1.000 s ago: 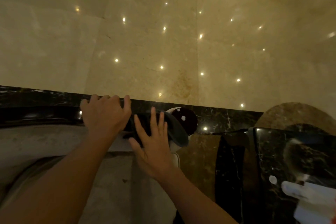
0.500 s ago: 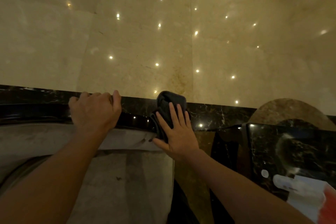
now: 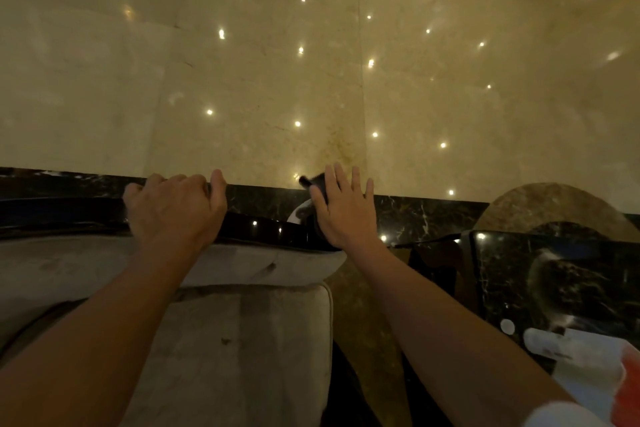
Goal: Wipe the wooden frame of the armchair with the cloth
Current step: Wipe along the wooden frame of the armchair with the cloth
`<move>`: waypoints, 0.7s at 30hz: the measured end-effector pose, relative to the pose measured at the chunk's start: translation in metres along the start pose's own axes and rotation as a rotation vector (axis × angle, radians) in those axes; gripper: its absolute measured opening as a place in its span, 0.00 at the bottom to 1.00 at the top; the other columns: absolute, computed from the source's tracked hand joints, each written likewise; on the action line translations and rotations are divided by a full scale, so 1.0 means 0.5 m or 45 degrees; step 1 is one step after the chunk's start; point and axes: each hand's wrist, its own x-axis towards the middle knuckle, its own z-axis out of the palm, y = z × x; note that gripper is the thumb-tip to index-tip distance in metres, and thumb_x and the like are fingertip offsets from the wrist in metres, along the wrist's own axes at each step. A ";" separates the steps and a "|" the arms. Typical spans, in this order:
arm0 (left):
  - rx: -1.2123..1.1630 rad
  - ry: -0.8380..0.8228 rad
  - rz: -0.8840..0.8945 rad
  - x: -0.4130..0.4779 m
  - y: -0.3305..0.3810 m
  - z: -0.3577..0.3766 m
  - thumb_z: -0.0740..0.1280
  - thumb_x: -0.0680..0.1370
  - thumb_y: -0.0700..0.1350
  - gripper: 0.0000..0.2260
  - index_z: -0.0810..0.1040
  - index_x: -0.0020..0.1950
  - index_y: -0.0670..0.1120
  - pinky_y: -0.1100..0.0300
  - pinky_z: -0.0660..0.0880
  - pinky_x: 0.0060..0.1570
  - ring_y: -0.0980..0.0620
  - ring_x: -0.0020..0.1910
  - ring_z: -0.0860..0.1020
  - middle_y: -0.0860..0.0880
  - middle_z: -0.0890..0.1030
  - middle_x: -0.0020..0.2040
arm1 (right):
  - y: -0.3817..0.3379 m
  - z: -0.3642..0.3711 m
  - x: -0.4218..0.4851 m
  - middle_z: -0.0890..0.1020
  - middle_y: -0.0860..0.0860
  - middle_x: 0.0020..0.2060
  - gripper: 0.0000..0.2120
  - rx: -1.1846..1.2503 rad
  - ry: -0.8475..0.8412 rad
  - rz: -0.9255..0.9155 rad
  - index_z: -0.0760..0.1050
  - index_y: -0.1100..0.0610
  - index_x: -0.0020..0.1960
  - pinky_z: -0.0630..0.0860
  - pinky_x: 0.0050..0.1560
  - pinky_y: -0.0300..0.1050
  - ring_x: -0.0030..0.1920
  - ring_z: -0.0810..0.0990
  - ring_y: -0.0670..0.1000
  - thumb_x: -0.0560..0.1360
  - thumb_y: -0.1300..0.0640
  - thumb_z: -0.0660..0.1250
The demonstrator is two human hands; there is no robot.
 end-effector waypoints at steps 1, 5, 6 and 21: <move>0.000 0.000 0.003 0.000 0.000 0.000 0.47 0.82 0.59 0.30 0.82 0.38 0.45 0.44 0.69 0.49 0.45 0.36 0.71 0.47 0.72 0.30 | 0.004 0.010 -0.027 0.51 0.52 0.83 0.34 0.040 0.044 0.018 0.48 0.50 0.82 0.44 0.79 0.66 0.81 0.43 0.60 0.81 0.35 0.36; 0.003 -0.011 0.016 0.001 0.001 -0.001 0.46 0.82 0.60 0.31 0.81 0.38 0.44 0.44 0.69 0.51 0.43 0.37 0.73 0.46 0.73 0.30 | 0.004 0.068 -0.180 0.38 0.55 0.82 0.35 0.143 0.050 0.093 0.38 0.49 0.82 0.42 0.79 0.65 0.79 0.33 0.63 0.81 0.33 0.34; 0.000 -0.010 0.016 0.001 0.002 -0.001 0.46 0.82 0.60 0.31 0.81 0.37 0.45 0.44 0.69 0.51 0.43 0.37 0.73 0.47 0.73 0.30 | -0.006 0.080 -0.202 0.36 0.56 0.81 0.36 0.142 0.040 0.099 0.37 0.48 0.82 0.40 0.78 0.65 0.79 0.32 0.64 0.80 0.31 0.36; 0.019 0.018 0.039 0.001 -0.001 0.014 0.46 0.80 0.64 0.31 0.80 0.44 0.45 0.43 0.69 0.51 0.41 0.43 0.78 0.44 0.80 0.38 | -0.011 0.055 -0.150 0.31 0.53 0.80 0.37 0.020 -0.051 -0.014 0.32 0.34 0.78 0.26 0.70 0.69 0.76 0.31 0.69 0.72 0.23 0.30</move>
